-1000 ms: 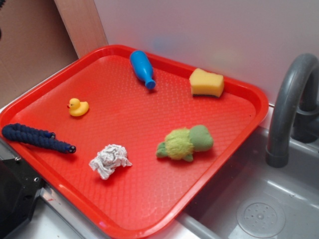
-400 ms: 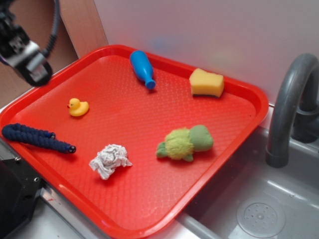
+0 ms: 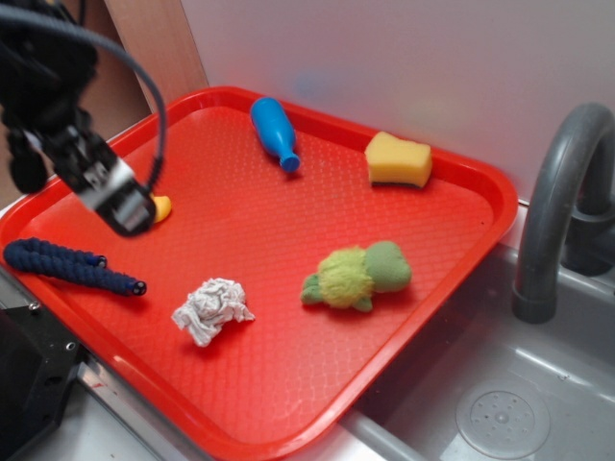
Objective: Grab the white paper.
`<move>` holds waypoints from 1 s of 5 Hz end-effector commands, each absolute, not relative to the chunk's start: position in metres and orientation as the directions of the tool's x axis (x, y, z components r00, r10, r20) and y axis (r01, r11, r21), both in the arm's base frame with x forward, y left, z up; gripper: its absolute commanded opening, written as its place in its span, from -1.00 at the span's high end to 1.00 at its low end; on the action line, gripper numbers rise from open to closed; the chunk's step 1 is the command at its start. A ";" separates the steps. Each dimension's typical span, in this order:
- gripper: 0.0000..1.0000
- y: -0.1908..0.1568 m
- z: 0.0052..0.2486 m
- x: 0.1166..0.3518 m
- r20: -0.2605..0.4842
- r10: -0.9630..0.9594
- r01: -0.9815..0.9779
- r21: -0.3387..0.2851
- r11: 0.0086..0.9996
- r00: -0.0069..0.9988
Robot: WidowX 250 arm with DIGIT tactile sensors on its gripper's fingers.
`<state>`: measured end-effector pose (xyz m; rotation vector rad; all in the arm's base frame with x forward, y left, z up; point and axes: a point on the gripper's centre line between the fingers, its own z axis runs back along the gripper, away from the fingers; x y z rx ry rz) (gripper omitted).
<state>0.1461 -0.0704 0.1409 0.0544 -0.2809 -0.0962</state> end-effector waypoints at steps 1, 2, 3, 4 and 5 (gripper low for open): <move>-1.00 -0.079 0.108 0.164 0.273 -0.067 0.064 0.020 0.998 0.960; -1.00 -0.090 0.085 0.169 0.225 -0.061 0.070 -0.031 0.997 0.972; -1.00 -0.095 0.062 0.173 0.211 -0.063 0.063 0.007 0.998 0.975; -1.00 -0.096 0.044 0.176 0.181 -0.074 0.072 0.018 0.997 0.981; -0.86 -0.100 0.025 0.172 0.143 -0.097 0.091 0.048 0.995 0.985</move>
